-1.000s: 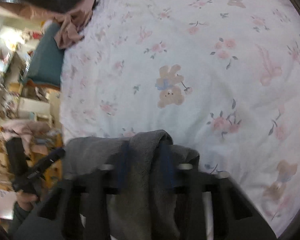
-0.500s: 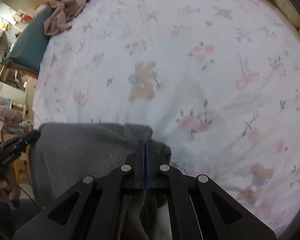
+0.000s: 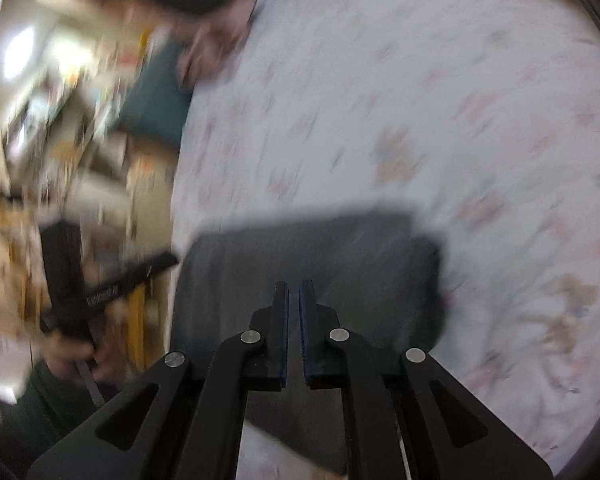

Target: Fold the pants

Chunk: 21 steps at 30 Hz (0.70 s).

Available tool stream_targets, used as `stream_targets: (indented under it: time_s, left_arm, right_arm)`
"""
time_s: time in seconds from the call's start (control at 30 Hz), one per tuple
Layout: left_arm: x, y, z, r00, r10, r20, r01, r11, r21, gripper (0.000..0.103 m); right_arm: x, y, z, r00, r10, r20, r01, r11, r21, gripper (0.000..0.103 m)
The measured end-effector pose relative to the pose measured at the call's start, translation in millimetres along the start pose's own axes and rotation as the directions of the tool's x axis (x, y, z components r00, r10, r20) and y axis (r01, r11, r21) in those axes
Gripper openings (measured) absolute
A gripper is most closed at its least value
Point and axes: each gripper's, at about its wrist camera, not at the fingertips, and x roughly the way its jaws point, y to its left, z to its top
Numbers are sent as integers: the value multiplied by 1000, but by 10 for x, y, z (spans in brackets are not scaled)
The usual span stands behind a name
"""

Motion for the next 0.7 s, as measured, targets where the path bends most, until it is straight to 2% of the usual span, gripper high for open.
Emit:
stream_targets:
  time_s: [0.03,0.07,0.1,0.13,0.2,0.3,0.37,0.4,0.43,0.5,0.57,0.63,0.67,0.7]
  left_arm:
    - [67,-96,-112,1000,-4,-28,5,1000,29,29]
    - [142,-202,-244,998,6,-56,-2,998,69,29]
    - [209,-287,-381,996,55,-66,-47,991,125,29]
    - [243,-329,-459,993,96,-70,-84,983,166,29]
    - [312,-308,-589,984,126,-126,-98,972,212,29]
    - [249,-195,-722,976,118,-181,-81,976,202,28]
    - [107,-214,-804,977,148,-155,-113,970,215,27]
    - [16,-241,-856,974,187,-131,-155,963,220,27]
    - [-68,-279,-891,977,187,-102,-162,962,218,27]
    - [-185,-425,-937,994,94,-55,-80,973,216,28]
    - [-119,-580,-957,996,76,-46,-63,971,229,28]
    - [94,-580,-1009,987,97,-124,-71,976,204,28]
    - [231,-536,-1036,976,113,-188,-79,980,181,28]
    - [283,-452,-1063,971,106,-217,-77,987,139,26]
  right_arm:
    - [107,40,-58,999,-12,-46,11,1000,-20,8]
    - [272,80,-161,992,-61,-114,55,997,-54,8]
    - [369,81,-243,983,-104,-152,94,993,-76,7]
    - [470,19,-347,967,-173,-187,159,983,-91,3]
    - [533,-143,-473,940,-255,-226,240,966,-91,0]
    - [436,-252,-594,939,-220,-264,209,976,-70,0]
    - [273,-204,-667,933,-279,-229,258,959,-118,0]
    - [188,-184,-701,933,-298,-204,277,953,-122,4]
    - [85,-151,-748,942,-286,-173,269,956,-118,9]
    - [-68,-70,-794,971,-211,-113,201,975,-95,9]
    - [-39,40,-819,982,-163,-97,153,983,-99,9]
    - [173,47,-837,974,-176,-144,162,981,-102,9]
    - [263,22,-862,965,-201,-171,185,977,-105,8]
    - [337,-20,-901,956,-218,-196,202,975,-97,3]
